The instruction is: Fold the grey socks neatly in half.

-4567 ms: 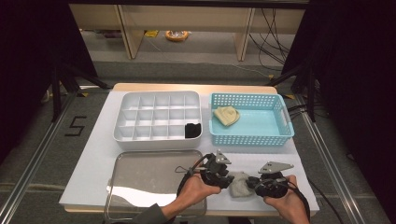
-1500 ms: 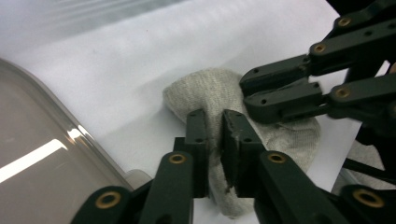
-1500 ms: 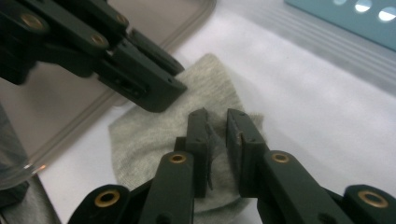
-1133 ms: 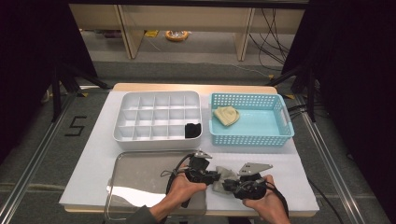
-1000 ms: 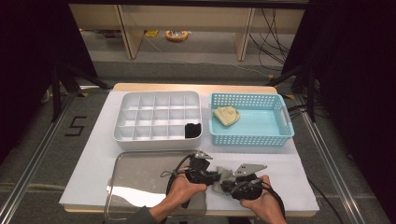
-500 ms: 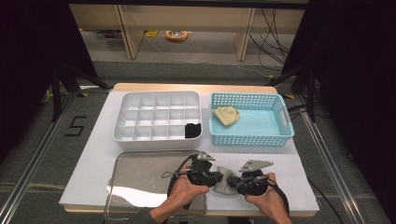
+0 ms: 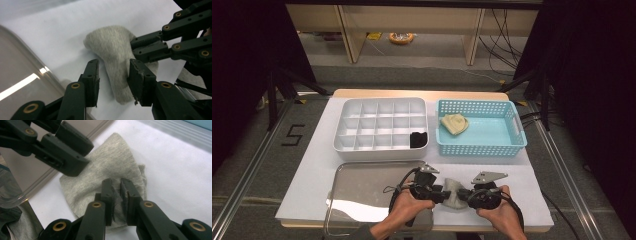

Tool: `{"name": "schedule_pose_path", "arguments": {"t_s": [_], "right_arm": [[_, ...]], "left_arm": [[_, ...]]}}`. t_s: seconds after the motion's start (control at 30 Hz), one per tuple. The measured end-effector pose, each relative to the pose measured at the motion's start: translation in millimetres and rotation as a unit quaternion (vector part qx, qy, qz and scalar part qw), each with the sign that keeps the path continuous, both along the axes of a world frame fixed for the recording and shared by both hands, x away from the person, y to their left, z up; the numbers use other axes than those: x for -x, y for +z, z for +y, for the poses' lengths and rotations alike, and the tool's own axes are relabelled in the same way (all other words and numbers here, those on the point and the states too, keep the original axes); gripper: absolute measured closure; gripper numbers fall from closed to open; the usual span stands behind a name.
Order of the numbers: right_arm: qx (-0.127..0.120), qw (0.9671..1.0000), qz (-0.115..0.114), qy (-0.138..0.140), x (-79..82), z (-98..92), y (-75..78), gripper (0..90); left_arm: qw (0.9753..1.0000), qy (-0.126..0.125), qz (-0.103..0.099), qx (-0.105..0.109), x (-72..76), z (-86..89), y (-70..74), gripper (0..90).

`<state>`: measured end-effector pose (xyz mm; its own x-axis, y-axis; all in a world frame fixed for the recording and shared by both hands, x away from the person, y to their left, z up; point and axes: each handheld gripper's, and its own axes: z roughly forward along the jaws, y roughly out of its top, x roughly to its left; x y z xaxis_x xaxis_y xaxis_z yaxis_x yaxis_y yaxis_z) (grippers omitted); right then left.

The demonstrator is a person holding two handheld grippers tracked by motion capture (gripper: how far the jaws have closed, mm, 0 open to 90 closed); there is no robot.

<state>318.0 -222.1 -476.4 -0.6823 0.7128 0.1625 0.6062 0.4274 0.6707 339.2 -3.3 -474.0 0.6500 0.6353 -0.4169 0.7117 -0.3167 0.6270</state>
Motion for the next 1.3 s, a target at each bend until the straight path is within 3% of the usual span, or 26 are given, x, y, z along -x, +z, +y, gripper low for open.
{"name": "schedule_pose_path", "arguments": {"t_s": [0.1,0.2,0.27,0.33,0.4,0.47,0.5,0.57,0.6,0.63,0.67,0.83,0.93,1.03,1.07,1.17,1.27,1.3], "right_arm": [[0.002,1.0,0.0,-0.002,0.1,1.0,0.0,81.6],[0.004,1.0,0.0,-0.002,0.3,1.2,-0.1,81.6],[0.003,1.0,0.003,-0.005,0.5,0.5,-0.2,81.7],[0.002,1.0,0.008,-0.004,-0.4,-1.1,0.0,81.9],[0.0,0.9998,0.017,0.0,-1.0,-2.4,0.1,81.9],[0.0,0.9998,0.018,-0.002,-1.3,-3.6,0.0,81.9],[-0.007,0.9999,0.007,-0.008,-1.5,-3.7,-1.6,82.0],[-0.01,0.9997,0.024,0.001,-3.3,-6.8,-1.2,82.0],[-0.011,0.9997,0.02,-0.007,-3.5,-7.8,-1.7,82.0],[-0.031,0.9992,0.02,-0.012,-4.2,-7.7,-4.6,82.0],[-0.02,0.9994,0.028,-0.007,-4.7,-10.7,-2.5,82.0],[-0.023,0.999,0.034,-0.017,-5.3,-16.7,-1.9,81.2],[-0.046,0.9973,0.044,-0.035,-5.9,-24.5,2.5,78.9],[-0.047,0.998,0.017,-0.039,-8.2,-35.5,16.9,77.5],[-0.061,0.9973,0.014,-0.038,-8.3,-37.0,22.7,76.6],[-0.064,0.9974,0.015,-0.029,-7.5,-35.2,34.4,73.8],[-0.048,0.9988,-0.003,-0.009,-11.7,-29.1,37.9,69.7],[-0.052,0.9984,0.013,-0.017,-10.4,-24.5,39.2,69.2]], "left_arm": [[0.9992,-0.012,0.03,0.026,1.0,-2.4,-2.8,61.4],[0.9999,-0.005,-0.009,0.013,4.3,-9.7,-0.2,72.8],[0.9987,-0.008,-0.051,-0.001,9.4,-15.7,6.5,80.0],[0.996,-0.023,-0.083,-0.021,16.0,-21.0,11.2,81.1],[0.9911,-0.034,-0.122,-0.042,23.6,-28.5,14.7,81.4],[0.9885,-0.038,-0.138,-0.05,25.7,-34.6,15.8,81.4],[0.9866,-0.039,-0.148,-0.056,26.7,-37.1,16.0,81.4],[0.9852,-0.051,-0.151,-0.062,27.9,-40.4,14.9,81.1],[0.9841,-0.047,-0.16,-0.062,30.8,-43.5,13.4,80.9],[0.9826,-0.049,-0.166,-0.068,32.2,-44.9,12.9,80.9],[0.9818,-0.05,-0.17,-0.068,33.3,-46.5,12.5,80.8],[0.9795,-0.06,-0.177,-0.076,34.0,-53.1,7.0,81.0],[0.9772,-0.068,-0.182,-0.085,35.4,-56.6,2.4,81.0],[0.9779,-0.069,-0.18,-0.081,36.5,-59.4,2.1,81.0],[0.9773,-0.07,-0.182,-0.082,36.6,-60.3,1.2,80.9],[0.9773,-0.076,-0.18,-0.083,37.0,-62.8,1.1,80.8],[0.9773,-0.077,-0.177,-0.086,36.4,-63.2,1.0,80.8],[0.9775,-0.076,-0.177,-0.086,36.5,-63.4,1.2,80.7]]}}
